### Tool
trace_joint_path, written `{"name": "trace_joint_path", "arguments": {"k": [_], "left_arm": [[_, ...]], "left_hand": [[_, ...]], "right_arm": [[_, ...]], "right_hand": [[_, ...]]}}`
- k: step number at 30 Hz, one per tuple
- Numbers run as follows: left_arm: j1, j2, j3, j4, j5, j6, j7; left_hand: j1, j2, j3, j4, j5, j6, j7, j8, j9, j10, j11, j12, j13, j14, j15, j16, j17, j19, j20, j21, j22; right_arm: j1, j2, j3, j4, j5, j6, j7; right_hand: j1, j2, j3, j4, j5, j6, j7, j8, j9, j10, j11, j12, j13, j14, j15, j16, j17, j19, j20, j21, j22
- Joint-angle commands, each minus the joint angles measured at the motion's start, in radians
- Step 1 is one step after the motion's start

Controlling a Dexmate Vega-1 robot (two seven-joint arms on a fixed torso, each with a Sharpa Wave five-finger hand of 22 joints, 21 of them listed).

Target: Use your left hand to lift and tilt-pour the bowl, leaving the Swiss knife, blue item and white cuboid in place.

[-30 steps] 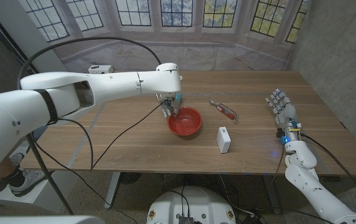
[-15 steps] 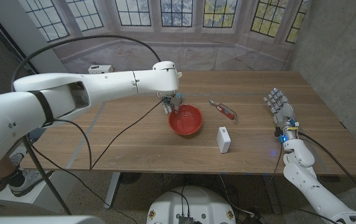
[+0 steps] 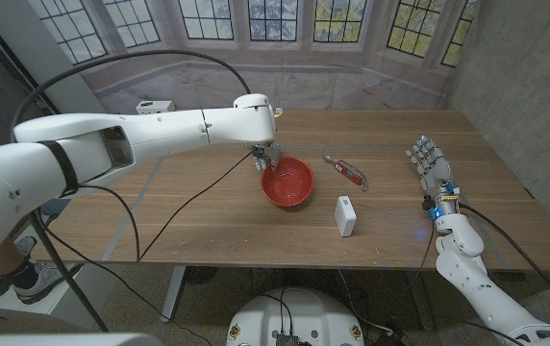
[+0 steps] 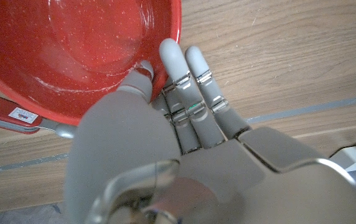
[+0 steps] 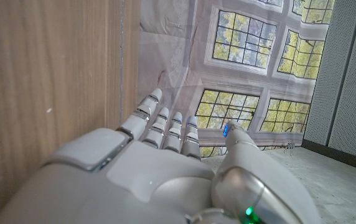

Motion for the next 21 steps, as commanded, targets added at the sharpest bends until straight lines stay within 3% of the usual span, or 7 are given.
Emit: {"name": "trace_joint_path", "arguments": {"k": [1, 21], "left_arm": [[-0.012, 0.013, 0.01, -0.032, 0.037, -0.009, 0.0], [-0.042, 0.024, 0.05, -0.088, 0.118, -0.023, 0.006]], "left_hand": [[0.01, 0.004, -0.007, 0.002, -0.003, 0.025, 0.012, -0.003, 0.005, 0.044, -0.038, -0.003, 0.007, 0.001, -0.004, 0.006, 0.0, -0.003, -0.001, 0.011, 0.0], [0.01, 0.004, -0.015, 0.004, -0.003, 0.03, 0.009, -0.012, 0.009, 0.049, -0.042, -0.008, 0.025, 0.003, -0.004, 0.006, 0.001, -0.012, -0.004, 0.037, -0.012]], "right_arm": [[0.004, 0.006, -0.004, 0.009, 0.0, -0.002, 0.001], [0.023, 0.016, -0.004, 0.039, 0.005, 0.004, 0.019]], "right_hand": [[-0.002, 0.004, 0.004, -0.004, -0.003, 0.009, -0.002, 0.002, 0.005, 0.009, 0.002, 0.003, 0.002, 0.011, -0.028, 0.006, 0.001, 0.01, -0.033, 0.004, 0.001], [-0.003, 0.004, 0.005, -0.005, -0.003, 0.009, -0.002, 0.002, 0.005, 0.01, 0.003, 0.004, 0.002, 0.012, -0.03, 0.006, 0.002, 0.011, -0.034, 0.004, 0.001]]}}
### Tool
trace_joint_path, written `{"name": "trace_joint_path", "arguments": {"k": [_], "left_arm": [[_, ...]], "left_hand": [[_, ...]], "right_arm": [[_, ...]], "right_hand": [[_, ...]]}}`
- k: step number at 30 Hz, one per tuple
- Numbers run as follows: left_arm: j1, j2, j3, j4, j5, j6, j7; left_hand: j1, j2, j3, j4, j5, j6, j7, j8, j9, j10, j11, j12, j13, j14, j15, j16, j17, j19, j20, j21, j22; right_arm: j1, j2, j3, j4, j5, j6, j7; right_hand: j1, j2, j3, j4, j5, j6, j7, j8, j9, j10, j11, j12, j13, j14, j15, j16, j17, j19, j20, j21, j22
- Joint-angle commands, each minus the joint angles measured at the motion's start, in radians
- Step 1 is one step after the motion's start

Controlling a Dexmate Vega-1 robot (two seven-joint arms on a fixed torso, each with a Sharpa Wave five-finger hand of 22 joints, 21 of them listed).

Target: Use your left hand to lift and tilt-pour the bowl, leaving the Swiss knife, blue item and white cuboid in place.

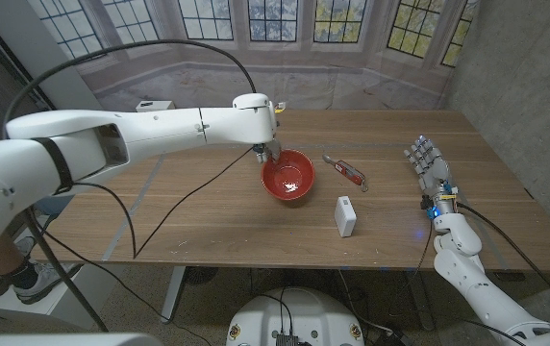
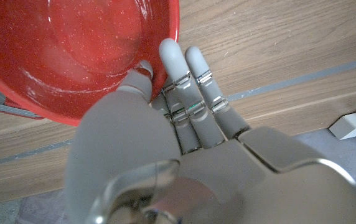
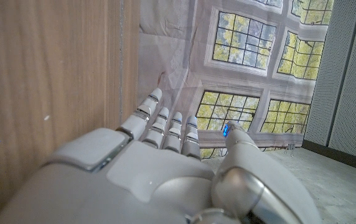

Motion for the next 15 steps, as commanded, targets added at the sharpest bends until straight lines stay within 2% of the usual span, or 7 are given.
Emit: {"name": "trace_joint_path", "arguments": {"k": [1, 15], "left_arm": [[-0.014, 0.005, 0.02, -0.025, 0.046, -0.014, -0.002], [-0.032, 0.01, 0.065, -0.048, 0.124, -0.022, 0.003]], "left_hand": [[0.009, 0.003, -0.003, -0.001, -0.003, 0.021, 0.011, -0.002, 0.003, 0.047, -0.039, -0.001, 0.006, 0.001, -0.006, 0.006, 0.003, -0.006, 0.002, 0.009, 0.0], [0.008, 0.003, -0.007, 0.0, -0.003, 0.025, 0.008, -0.009, 0.007, 0.052, -0.042, -0.005, 0.019, 0.002, -0.006, 0.007, 0.005, -0.013, -0.002, 0.026, -0.01]], "right_arm": [[0.011, 0.008, 0.001, 0.022, 0.006, 0.004, 0.013], [0.036, 0.019, 0.004, 0.063, 0.016, 0.009, 0.041]], "right_hand": [[-0.003, 0.004, 0.005, -0.005, -0.003, 0.008, -0.002, 0.001, 0.005, 0.01, 0.003, 0.004, 0.002, 0.011, -0.03, 0.006, 0.002, 0.011, -0.034, 0.003, 0.001], [-0.003, 0.004, 0.005, -0.005, -0.003, 0.009, -0.001, 0.001, 0.005, 0.01, 0.004, 0.004, 0.002, 0.012, -0.03, 0.006, 0.002, 0.012, -0.037, 0.004, 0.001]]}}
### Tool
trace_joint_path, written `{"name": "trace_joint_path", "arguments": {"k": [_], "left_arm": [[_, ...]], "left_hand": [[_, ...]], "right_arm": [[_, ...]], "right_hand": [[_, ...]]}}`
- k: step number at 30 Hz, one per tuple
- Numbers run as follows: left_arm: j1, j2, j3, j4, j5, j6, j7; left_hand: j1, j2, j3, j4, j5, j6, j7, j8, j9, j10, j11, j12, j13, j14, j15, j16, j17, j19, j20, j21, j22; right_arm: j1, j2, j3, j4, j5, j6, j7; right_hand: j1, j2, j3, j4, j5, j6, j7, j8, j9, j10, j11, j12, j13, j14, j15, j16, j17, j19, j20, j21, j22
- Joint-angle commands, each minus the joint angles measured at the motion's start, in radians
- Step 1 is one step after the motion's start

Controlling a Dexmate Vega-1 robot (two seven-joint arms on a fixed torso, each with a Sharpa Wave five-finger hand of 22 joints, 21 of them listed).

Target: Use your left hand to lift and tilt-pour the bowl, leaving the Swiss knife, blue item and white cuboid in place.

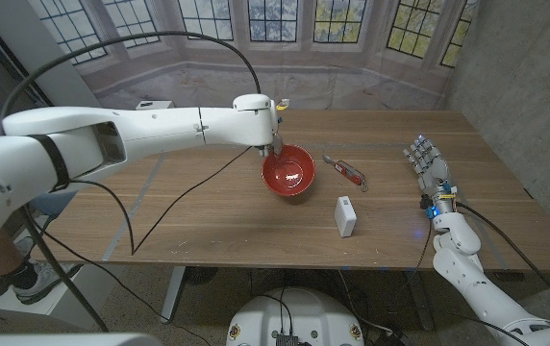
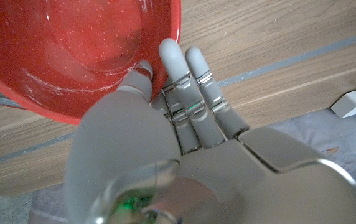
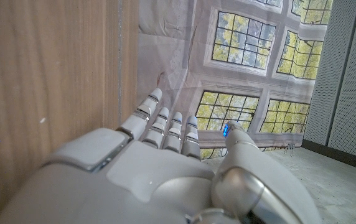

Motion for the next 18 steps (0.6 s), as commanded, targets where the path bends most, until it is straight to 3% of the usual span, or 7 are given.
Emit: {"name": "trace_joint_path", "arguments": {"k": [1, 18], "left_arm": [[-0.017, 0.004, 0.047, -0.027, 0.08, -0.006, 0.007], [-0.005, 0.009, 0.089, -0.058, 0.189, -0.016, 0.04]], "left_hand": [[0.007, 0.003, -0.008, 0.0, -0.003, 0.019, 0.012, -0.007, 0.005, 0.053, -0.045, -0.006, 0.005, 0.001, -0.006, 0.005, 0.001, -0.003, -0.002, 0.009, -0.001], [0.008, -0.001, -0.012, -0.001, -0.001, 0.031, 0.007, -0.012, 0.008, 0.061, -0.047, -0.01, 0.017, 0.009, -0.006, 0.012, 0.007, -0.005, -0.009, 0.029, -0.01]], "right_arm": [[0.025, 0.014, 0.004, 0.045, 0.01, 0.008, 0.026], [0.034, 0.032, 0.012, 0.078, 0.019, 0.02, 0.04]], "right_hand": [[-0.003, 0.004, 0.006, -0.005, -0.003, 0.009, 0.0, 0.001, 0.005, 0.01, 0.004, 0.004, 0.002, 0.012, -0.03, 0.006, 0.002, 0.012, -0.037, 0.004, 0.001], [-0.003, 0.004, 0.006, -0.005, -0.003, 0.008, -0.001, 0.001, 0.005, 0.01, 0.003, 0.003, 0.003, 0.012, -0.031, 0.006, 0.003, 0.014, -0.037, 0.004, 0.001]]}}
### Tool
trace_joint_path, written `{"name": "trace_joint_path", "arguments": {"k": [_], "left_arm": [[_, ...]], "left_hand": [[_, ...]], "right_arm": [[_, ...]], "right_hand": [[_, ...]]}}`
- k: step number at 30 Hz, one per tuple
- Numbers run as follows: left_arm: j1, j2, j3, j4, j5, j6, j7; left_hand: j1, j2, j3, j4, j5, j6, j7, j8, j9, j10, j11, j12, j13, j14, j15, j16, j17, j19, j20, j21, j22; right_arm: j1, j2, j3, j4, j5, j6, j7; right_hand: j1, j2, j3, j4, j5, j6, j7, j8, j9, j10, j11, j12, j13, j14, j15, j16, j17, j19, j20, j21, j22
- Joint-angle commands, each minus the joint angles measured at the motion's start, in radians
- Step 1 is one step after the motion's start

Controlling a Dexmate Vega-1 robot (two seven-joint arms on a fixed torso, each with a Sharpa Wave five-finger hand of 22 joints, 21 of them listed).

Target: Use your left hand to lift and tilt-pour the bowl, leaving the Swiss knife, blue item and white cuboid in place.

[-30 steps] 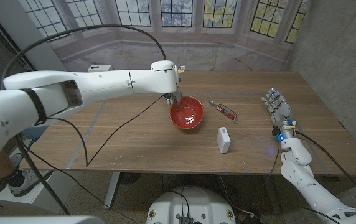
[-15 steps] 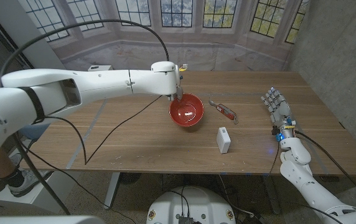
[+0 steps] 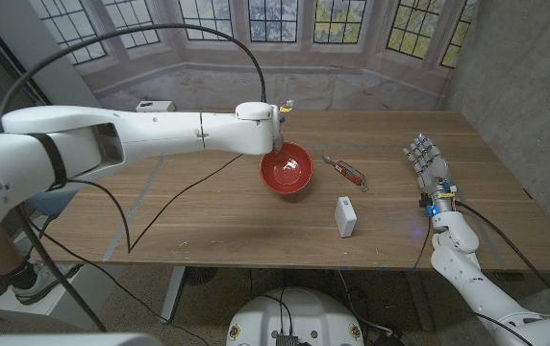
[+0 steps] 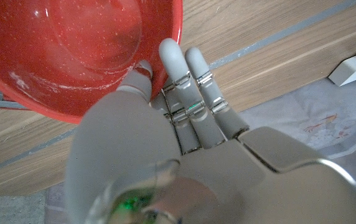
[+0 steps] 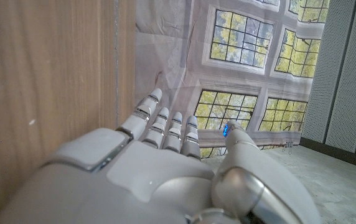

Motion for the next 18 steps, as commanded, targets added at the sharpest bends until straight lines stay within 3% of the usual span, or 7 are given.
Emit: {"name": "trace_joint_path", "arguments": {"k": [1, 18], "left_arm": [[0.012, 0.005, 0.028, -0.026, 0.086, -0.008, 0.031], [0.056, 0.015, 0.048, -0.054, 0.216, -0.029, 0.069]], "left_hand": [[0.008, -0.002, -0.004, -0.001, -0.001, 0.021, 0.01, -0.001, 0.003, 0.062, -0.047, -0.003, 0.004, 0.009, -0.006, 0.012, 0.007, 0.001, -0.004, 0.011, -0.002], [0.007, -0.004, -0.009, 0.0, 0.001, 0.03, 0.006, -0.007, 0.008, 0.074, -0.053, -0.009, 0.015, 0.012, -0.006, 0.014, 0.01, -0.001, -0.008, 0.034, -0.011]], "right_arm": [[0.006, 0.013, 0.007, 0.026, 0.01, 0.007, 0.012], [0.006, 0.023, 0.018, 0.042, 0.023, 0.012, 0.027]], "right_hand": [[-0.003, 0.004, 0.003, -0.002, -0.003, 0.008, -0.001, 0.001, 0.005, 0.01, 0.003, 0.004, 0.003, 0.013, -0.032, 0.006, 0.003, 0.01, -0.041, 0.004, 0.001], [-0.004, 0.003, 0.003, -0.003, -0.003, 0.009, 0.001, 0.001, 0.005, 0.011, 0.004, 0.004, 0.003, 0.014, -0.033, 0.007, 0.003, 0.011, -0.041, 0.004, 0.001]]}}
